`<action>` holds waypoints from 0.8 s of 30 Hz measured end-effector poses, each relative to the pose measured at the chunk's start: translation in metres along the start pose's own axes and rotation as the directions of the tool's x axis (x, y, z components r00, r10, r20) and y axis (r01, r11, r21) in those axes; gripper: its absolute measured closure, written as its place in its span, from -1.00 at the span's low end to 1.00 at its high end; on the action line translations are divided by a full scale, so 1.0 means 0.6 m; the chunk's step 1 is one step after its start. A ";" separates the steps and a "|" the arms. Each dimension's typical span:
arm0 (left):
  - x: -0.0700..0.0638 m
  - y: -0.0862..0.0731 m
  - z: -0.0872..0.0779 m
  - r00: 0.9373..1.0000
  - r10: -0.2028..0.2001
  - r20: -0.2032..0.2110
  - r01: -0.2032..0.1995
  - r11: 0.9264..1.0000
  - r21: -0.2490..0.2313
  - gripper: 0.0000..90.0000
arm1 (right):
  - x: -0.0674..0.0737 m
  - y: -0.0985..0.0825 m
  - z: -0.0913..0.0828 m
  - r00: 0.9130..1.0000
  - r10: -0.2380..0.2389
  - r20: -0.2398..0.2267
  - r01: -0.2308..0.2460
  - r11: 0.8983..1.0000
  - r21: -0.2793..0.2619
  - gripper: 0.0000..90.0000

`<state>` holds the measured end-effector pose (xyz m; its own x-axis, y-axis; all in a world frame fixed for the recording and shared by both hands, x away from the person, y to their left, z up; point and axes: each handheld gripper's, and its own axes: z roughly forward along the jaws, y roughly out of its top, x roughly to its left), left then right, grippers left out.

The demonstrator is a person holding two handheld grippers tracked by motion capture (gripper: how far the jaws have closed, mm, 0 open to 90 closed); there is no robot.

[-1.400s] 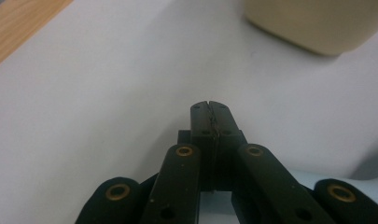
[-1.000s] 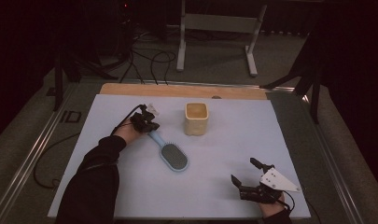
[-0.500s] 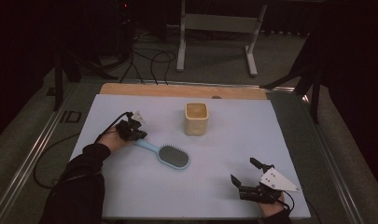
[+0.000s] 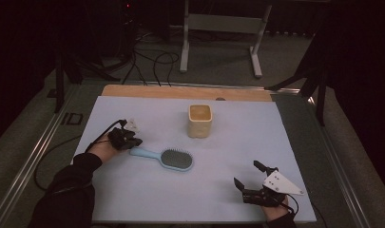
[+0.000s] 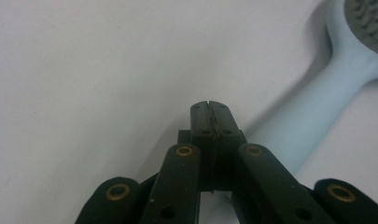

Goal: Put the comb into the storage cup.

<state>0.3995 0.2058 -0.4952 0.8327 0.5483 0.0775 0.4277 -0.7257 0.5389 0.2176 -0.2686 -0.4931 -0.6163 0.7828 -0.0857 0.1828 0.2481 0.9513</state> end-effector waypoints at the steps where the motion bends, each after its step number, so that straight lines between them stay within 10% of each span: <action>1: 0.000 0.001 0.001 1.000 0.002 0.001 -0.002 1.000 0.007 1.00 | 0.000 0.000 -0.001 1.000 0.000 0.002 0.000 1.000 0.001 -0.80; 24: -0.052 -0.045 -0.038 0.997 0.038 0.061 -0.039 0.999 0.013 1.00 | -0.003 0.000 -0.001 1.000 0.005 0.003 -0.005 1.000 -0.004 -0.80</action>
<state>0.3539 0.2176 -0.4928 0.8683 0.4938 0.0471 0.3992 -0.7522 0.5243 0.2181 -0.2707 -0.4927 -0.6133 0.7856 -0.0816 0.1833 0.2421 0.9528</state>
